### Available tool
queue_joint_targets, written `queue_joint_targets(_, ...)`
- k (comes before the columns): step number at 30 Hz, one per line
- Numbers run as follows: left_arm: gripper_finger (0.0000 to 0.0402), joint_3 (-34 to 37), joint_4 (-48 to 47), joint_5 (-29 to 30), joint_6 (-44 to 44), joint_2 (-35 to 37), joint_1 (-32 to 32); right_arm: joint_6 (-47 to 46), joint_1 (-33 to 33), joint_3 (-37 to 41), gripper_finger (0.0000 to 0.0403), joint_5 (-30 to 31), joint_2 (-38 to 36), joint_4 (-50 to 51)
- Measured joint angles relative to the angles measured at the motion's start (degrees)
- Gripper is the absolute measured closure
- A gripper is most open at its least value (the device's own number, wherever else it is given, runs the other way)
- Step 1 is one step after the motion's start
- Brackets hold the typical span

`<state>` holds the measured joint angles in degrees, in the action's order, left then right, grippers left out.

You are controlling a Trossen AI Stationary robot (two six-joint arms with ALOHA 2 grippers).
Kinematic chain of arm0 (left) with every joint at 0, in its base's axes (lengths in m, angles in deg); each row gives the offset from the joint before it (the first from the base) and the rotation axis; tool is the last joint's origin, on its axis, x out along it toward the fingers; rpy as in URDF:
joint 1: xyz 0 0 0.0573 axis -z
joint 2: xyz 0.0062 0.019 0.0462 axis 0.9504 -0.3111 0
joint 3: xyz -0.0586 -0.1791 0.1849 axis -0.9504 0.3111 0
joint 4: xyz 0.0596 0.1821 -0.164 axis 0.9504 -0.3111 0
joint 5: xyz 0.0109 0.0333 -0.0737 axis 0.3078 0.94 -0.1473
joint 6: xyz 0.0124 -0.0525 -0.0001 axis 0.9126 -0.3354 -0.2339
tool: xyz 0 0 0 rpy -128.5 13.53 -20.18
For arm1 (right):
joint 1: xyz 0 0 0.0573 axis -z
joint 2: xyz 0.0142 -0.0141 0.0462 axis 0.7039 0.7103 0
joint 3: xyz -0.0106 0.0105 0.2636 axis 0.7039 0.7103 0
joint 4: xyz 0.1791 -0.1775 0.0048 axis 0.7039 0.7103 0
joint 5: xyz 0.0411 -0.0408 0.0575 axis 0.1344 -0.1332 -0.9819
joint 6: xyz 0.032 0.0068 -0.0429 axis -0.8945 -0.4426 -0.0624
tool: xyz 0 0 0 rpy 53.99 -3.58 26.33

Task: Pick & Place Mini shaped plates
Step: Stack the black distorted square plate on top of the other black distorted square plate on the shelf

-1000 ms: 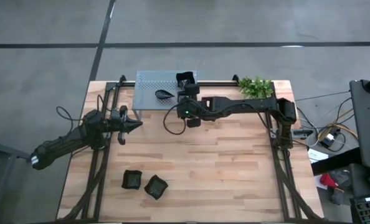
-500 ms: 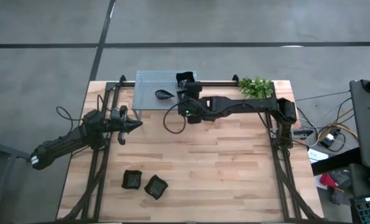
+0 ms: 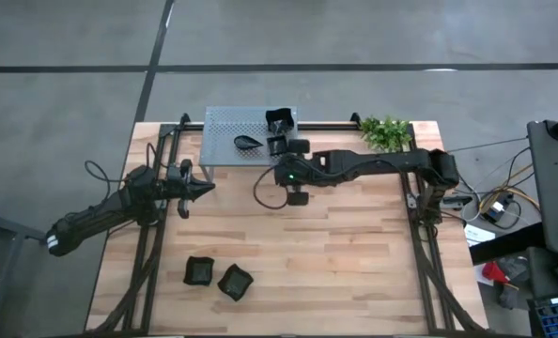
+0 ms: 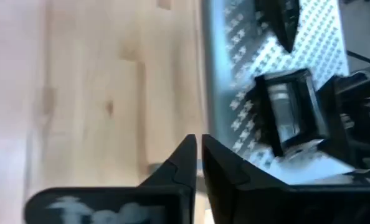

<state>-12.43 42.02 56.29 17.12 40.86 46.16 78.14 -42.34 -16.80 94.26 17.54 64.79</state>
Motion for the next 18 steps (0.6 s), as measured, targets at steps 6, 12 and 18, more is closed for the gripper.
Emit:
queue_joint_targets(6,0.0399,0.0,0.02,-0.02,0.02,0.02,-0.02,-4.24,-1.22,12.41,0.0394,-7.44,-9.74,-11.74)
queue_joint_targets(12,0.0399,0.02,0.0,0.0,0.02,-0.02,0.0,-7.73,-2.31,31.37,0.0394,-23.04,-22.59,-34.84)
queue_joint_targets(18,0.0399,0.0,0.0,0.0,0.01,-0.02,-0.01,-10.32,-3.49,45.34,0.0394,-19.96,-35.4,-41.08)
